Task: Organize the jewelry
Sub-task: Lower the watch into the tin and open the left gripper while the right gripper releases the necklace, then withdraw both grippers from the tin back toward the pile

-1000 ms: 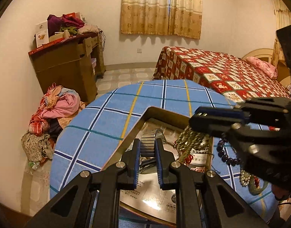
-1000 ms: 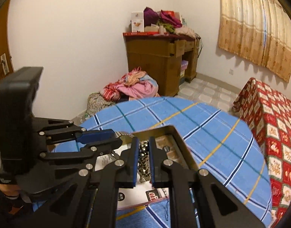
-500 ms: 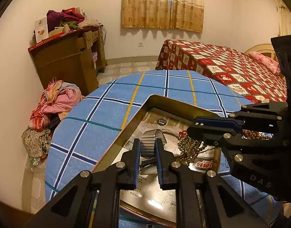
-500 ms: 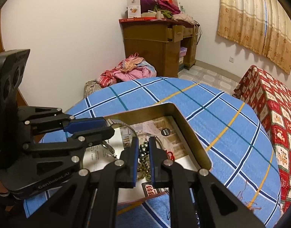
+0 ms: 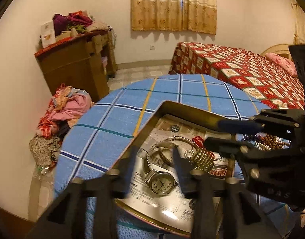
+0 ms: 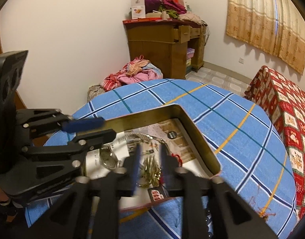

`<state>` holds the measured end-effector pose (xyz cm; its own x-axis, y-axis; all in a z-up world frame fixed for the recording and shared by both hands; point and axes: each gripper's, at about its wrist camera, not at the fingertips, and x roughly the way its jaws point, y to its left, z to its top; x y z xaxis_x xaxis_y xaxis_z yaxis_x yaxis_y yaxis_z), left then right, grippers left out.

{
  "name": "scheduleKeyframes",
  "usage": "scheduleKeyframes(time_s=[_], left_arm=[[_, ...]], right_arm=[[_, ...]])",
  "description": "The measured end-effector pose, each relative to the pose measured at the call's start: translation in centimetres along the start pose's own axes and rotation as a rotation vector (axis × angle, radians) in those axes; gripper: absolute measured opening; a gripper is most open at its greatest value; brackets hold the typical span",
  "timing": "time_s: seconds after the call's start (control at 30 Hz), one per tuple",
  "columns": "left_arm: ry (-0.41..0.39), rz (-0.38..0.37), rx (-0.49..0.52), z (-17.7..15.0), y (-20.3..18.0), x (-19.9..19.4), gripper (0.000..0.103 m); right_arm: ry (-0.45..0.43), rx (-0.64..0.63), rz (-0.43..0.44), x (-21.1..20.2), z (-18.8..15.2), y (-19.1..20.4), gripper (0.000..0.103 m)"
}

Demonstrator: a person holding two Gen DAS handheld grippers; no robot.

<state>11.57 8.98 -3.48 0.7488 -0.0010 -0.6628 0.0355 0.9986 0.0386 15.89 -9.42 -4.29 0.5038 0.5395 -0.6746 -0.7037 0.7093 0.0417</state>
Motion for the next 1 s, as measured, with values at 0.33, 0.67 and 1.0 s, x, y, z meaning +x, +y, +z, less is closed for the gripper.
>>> scheduleKeyframes(time_s=[0.33, 0.67, 1.0], left_arm=[[-0.039, 0.028, -0.013, -1.9, -0.7, -2.0, 0.065], [-0.068, -0.013, 0.036, -4.1, -6.0, -4.2, 0.065], [-0.026, -0.044, 0.094, -5.4, -9.7, -3.7, 0.065]], right_arm=[[-0.005, 0.057, -0.064, -4.9, -3.5, -3.1, 0.058], [-0.014, 0.207, -0.183, -10.2, -9.3, -6.9, 0.071], [0.008, 0.258, -0.194, -10.8, -14.0, -7.0, 0.061]])
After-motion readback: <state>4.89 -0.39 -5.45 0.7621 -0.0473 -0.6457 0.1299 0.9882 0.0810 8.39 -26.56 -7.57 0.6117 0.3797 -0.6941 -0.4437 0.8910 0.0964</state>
